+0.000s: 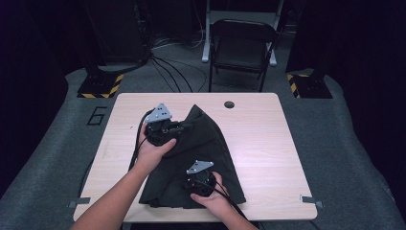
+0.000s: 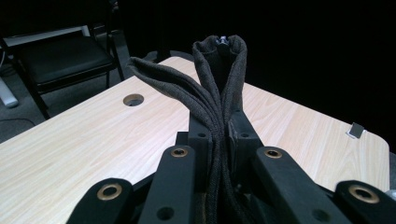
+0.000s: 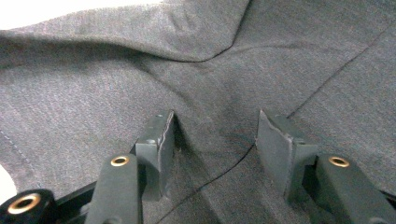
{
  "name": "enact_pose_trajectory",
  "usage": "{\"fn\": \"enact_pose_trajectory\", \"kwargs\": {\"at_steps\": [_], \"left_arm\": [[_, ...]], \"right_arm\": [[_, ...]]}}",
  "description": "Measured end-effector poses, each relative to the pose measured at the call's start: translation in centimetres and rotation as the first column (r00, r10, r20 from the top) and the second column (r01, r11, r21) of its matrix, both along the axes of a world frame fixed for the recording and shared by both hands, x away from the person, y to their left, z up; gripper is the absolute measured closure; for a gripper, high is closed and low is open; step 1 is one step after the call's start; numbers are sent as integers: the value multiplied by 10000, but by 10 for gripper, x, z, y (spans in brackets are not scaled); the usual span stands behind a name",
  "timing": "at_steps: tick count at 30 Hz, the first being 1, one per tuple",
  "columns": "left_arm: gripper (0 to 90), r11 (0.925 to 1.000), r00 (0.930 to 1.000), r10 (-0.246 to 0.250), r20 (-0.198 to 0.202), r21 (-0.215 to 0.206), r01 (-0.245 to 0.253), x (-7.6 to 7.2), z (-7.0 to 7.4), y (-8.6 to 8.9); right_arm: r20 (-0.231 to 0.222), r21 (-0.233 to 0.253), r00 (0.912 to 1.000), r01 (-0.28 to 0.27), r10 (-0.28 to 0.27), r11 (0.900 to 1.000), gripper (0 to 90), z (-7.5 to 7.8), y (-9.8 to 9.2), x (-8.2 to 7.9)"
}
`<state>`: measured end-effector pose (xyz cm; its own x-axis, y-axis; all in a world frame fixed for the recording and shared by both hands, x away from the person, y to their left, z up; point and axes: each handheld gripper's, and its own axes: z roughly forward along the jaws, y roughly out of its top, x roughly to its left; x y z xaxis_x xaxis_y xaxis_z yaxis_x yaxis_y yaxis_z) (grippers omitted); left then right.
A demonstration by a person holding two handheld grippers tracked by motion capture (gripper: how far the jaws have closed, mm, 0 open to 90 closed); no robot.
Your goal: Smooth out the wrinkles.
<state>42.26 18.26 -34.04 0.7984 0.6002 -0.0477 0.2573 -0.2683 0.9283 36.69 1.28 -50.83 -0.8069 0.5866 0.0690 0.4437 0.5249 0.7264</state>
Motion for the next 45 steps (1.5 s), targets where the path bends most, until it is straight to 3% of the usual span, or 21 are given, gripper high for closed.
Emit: {"fn": "enact_pose_trajectory", "kwargs": {"at_steps": [6,7,12,15,19,22,24,29,35,40,43,45], "left_arm": [[824,10000,10000,-12,-33,38,12,1,0,1],[824,10000,10000,-20,-42,35,20,1,0,1],[824,9999,10000,-90,-40,138,90,0,-2,1],[824,9997,9999,-148,-24,187,148,-1,-2,1],[824,9996,9998,-194,-45,221,195,-3,-3,2],[823,9996,9998,-175,-39,208,176,-4,-5,2],[824,9994,9997,-217,-94,268,219,-6,-8,3],[824,9990,9994,-335,-85,297,337,-9,-10,5],[824,9971,9980,-623,-56,443,625,-15,-13,6],[824,9939,9956,-928,-161,578,936,-21,-18,8],[824,9914,9938,-1091,-222,702,1104,-24,-23,11],[824,9898,9924,-1187,-325,755,1209,-26,-28,13]], "right_arm": [[71,53,9999,121,-121,9999,461,-1,0,2],[-174,170,9997,173,-170,9997,461,-1,1,1],[22,-147,9999,100,-100,9998,457,0,-1,3],[-17,78,9997,238,-237,9997,456,5,-2,2],[218,307,9985,501,-507,9983,458,16,-11,4],[258,286,9979,591,-598,9978,458,20,-17,8],[226,133,9933,1129,-1132,9935,458,22,-26,11],[265,-16,9901,1377,-1376,9905,458,23,-41,12],[304,-202,9811,1920,-1913,9812,464,19,-59,19],[-30,-462,9741,2257,-2260,9731,466,6,-70,26],[-364,-342,9663,2535,-2547,9667,464,-1,-76,31],[-425,-331,9673,2489,-2502,9680,464,-2,-80,34]]}}
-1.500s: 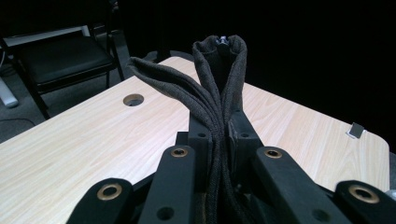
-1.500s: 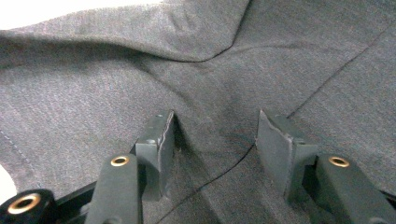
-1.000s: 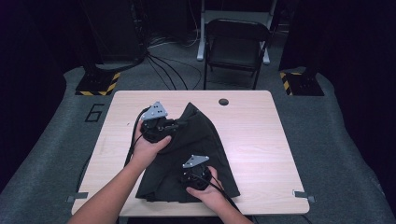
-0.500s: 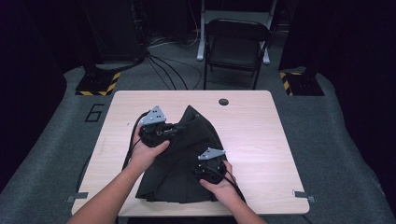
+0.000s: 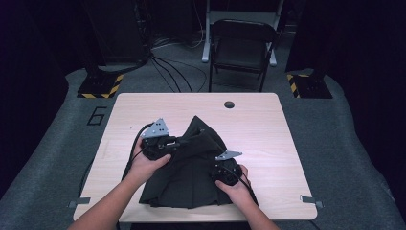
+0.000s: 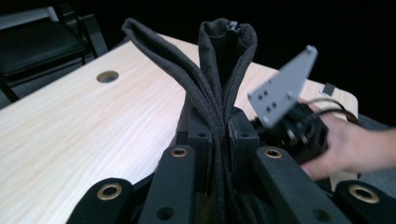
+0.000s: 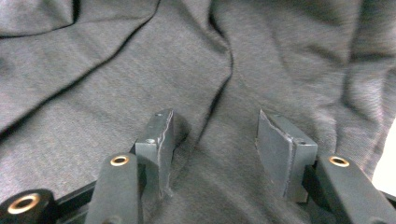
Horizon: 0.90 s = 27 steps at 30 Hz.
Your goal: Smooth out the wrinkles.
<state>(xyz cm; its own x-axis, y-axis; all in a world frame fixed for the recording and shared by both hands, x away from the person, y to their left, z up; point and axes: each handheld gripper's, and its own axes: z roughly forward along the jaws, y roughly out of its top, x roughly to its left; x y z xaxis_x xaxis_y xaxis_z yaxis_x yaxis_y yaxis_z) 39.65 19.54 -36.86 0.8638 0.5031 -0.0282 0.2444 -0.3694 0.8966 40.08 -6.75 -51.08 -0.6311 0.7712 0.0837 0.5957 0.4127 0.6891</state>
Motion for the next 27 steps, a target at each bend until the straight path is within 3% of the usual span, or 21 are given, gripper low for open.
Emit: {"fn": "enact_pose_trajectory", "kwargs": {"at_steps": [8,13,17,25,27], "left_arm": [[824,9995,9991,-50,-423,-298,37,-6,-20,7],[824,9994,9983,-263,-516,-228,252,-11,-29,3],[823,9987,9970,-437,-633,-275,420,-14,-35,0],[823,9968,9928,-805,-881,-62,803,-19,-50,-8],[824,9950,9902,-980,-994,72,992,-22,-59,-11]], "right_arm": [[44,12,9998,197,-197,9998,463,-1,-2,1],[-13,130,9997,237,-237,9996,460,3,-3,-1],[396,375,9992,84,-99,9993,464,9,-2,-1],[551,126,9982,233,-239,9996,475,14,-3,19],[330,367,9976,596,-608,9975,476,13,-5,25]]}}
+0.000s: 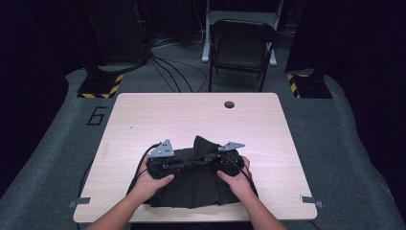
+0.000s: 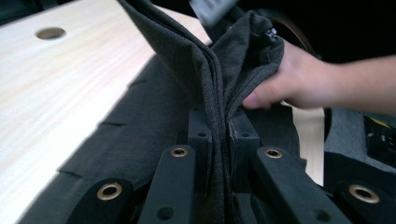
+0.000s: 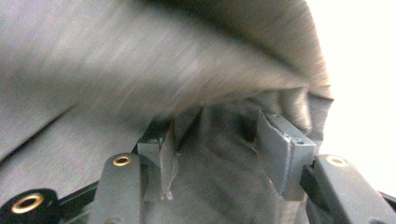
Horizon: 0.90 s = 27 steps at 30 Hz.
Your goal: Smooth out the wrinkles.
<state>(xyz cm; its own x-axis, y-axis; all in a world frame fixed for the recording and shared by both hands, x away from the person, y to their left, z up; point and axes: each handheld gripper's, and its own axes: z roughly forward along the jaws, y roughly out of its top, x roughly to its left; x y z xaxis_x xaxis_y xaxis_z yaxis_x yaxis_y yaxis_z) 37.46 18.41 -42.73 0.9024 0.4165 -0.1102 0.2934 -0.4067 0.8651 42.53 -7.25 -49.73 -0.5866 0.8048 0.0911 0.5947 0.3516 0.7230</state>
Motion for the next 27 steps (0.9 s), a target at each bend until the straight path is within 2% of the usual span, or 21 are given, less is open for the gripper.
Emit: {"fn": "enact_pose_trajectory", "kwargs": {"at_steps": [2,3,6,7,14,15,17,21,26,27], "left_arm": [[824,9997,9998,-177,-104,152,178,-3,-6,-3],[824,9997,9997,-211,-140,141,213,-4,-10,-5],[825,9989,9989,-387,-278,254,394,-7,-15,-6],[825,9983,9986,-478,-238,326,485,-9,-19,-7],[824,9975,9974,-615,-386,336,629,-13,-21,-4],[824,9968,9961,-688,-559,369,710,-14,-25,-5],[824,9956,9955,-742,-594,532,774,-16,-31,-6],[822,9935,9922,-855,-910,677,919,-19,-43,-8],[812,9906,9905,-928,-1014,912,1021,-21,-50,-10],[796,9895,9875,-997,-1223,920,1113,-22,-53,-10]], "right_arm": [[-46,152,9999,167,-166,9997,478,-1,-4,6],[-244,252,9993,296,-289,9992,478,-2,-6,8],[-414,145,9982,434,-427,9990,477,-5,-9,10],[-362,-89,9986,391,-394,9992,474,-7,-11,11],[-365,-381,9991,182,-196,9991,474,-10,-15,3],[-462,-464,9987,204,-225,9987,475,-13,-15,2],[-436,-429,9988,191,-210,9989,475,-13,-17,1],[-373,-488,9990,233,-251,9985,475,-11,-22,-2],[-236,-457,9994,231,-242,9987,475,-9,-30,-6],[-121,-423,9995,275,-280,9987,475,-6,-36,-11]]}}
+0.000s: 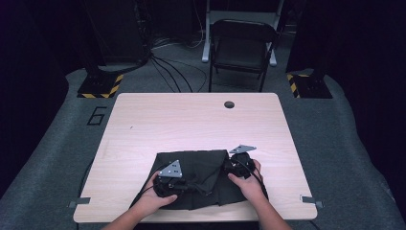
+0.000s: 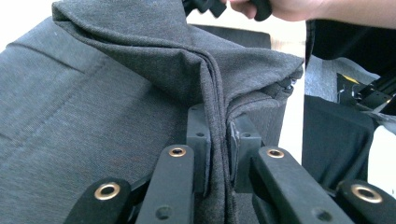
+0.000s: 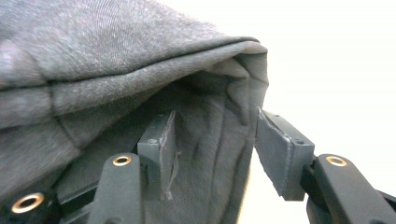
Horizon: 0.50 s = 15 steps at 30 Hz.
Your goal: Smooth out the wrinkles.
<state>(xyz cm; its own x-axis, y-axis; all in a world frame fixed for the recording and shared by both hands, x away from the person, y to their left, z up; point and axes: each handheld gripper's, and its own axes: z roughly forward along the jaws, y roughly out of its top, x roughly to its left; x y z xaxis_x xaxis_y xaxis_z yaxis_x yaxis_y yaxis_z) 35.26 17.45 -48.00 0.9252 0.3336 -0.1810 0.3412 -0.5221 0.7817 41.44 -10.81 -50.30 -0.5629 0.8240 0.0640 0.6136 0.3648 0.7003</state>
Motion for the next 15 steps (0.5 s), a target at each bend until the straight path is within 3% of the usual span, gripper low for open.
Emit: {"fn": "enact_pose_trajectory", "kwargs": {"at_steps": [7,11,15], "left_arm": [[717,9999,9999,52,-120,114,-51,-4,-8,1],[676,9999,9999,31,-168,164,-28,-10,-6,4],[669,9999,9997,17,-230,134,-14,-15,-7,10]], "right_arm": [[620,-374,9981,-27,51,9993,478,13,-14,-13],[1253,-158,9919,220,-199,9996,480,35,-20,-18],[1718,352,9851,52,-111,9994,467,58,-8,-16]]}}
